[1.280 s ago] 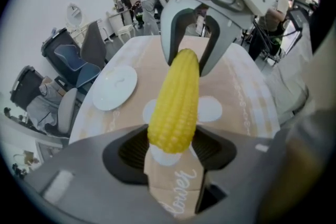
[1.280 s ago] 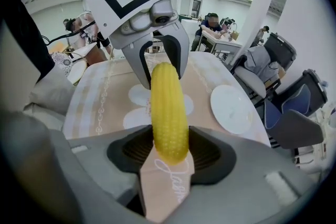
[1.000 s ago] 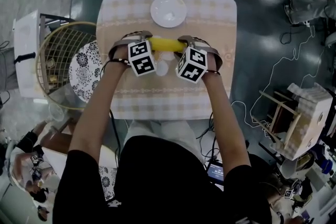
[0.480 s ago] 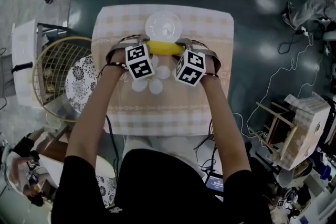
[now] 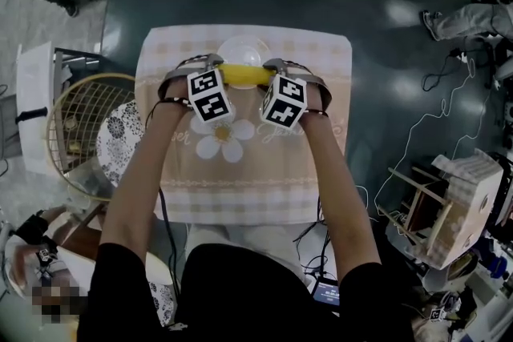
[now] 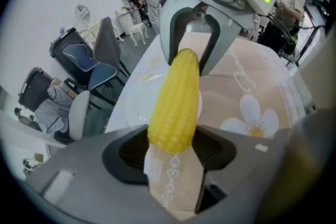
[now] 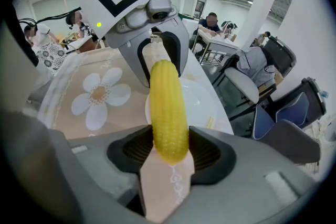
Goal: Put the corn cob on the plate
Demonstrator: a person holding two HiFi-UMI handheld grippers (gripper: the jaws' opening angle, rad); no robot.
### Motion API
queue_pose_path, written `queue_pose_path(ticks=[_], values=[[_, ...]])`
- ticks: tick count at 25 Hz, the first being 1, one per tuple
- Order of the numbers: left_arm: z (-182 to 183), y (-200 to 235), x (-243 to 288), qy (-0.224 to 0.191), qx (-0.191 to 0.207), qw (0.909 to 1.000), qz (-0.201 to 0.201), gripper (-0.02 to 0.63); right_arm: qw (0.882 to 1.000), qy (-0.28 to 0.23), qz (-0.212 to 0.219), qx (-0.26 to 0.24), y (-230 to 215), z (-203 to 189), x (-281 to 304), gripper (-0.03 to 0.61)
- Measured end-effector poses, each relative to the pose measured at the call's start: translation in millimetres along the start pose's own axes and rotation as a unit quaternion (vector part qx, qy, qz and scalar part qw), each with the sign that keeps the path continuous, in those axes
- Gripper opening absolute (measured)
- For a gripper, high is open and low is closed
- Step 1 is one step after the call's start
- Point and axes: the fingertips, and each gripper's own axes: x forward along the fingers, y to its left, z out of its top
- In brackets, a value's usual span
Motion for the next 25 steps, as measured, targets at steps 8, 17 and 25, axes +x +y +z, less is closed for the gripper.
queue_pose_path(ticks=[8, 17, 25], values=[[4.0, 18.0, 7.4, -0.002, -0.001, 0.9999, 0.01, 0.264, 1.0, -0.002, -0.002, -0.003, -17.9, -3.1, 9.7, 0.21], [3.1, 20.8, 14.1, -0.008, -0.009, 0.9998, -0.017, 0.264, 1.0, -0.01, 0.002, 0.007, -20.8, -7.9, 27.1, 0.209], [2.5, 21.6, 13.1, -0.007, -0.008, 0.9997, -0.021, 0.262, 0.999, -0.023, 0.004, 0.04, -24.4, -7.3, 27.0, 0.215]])
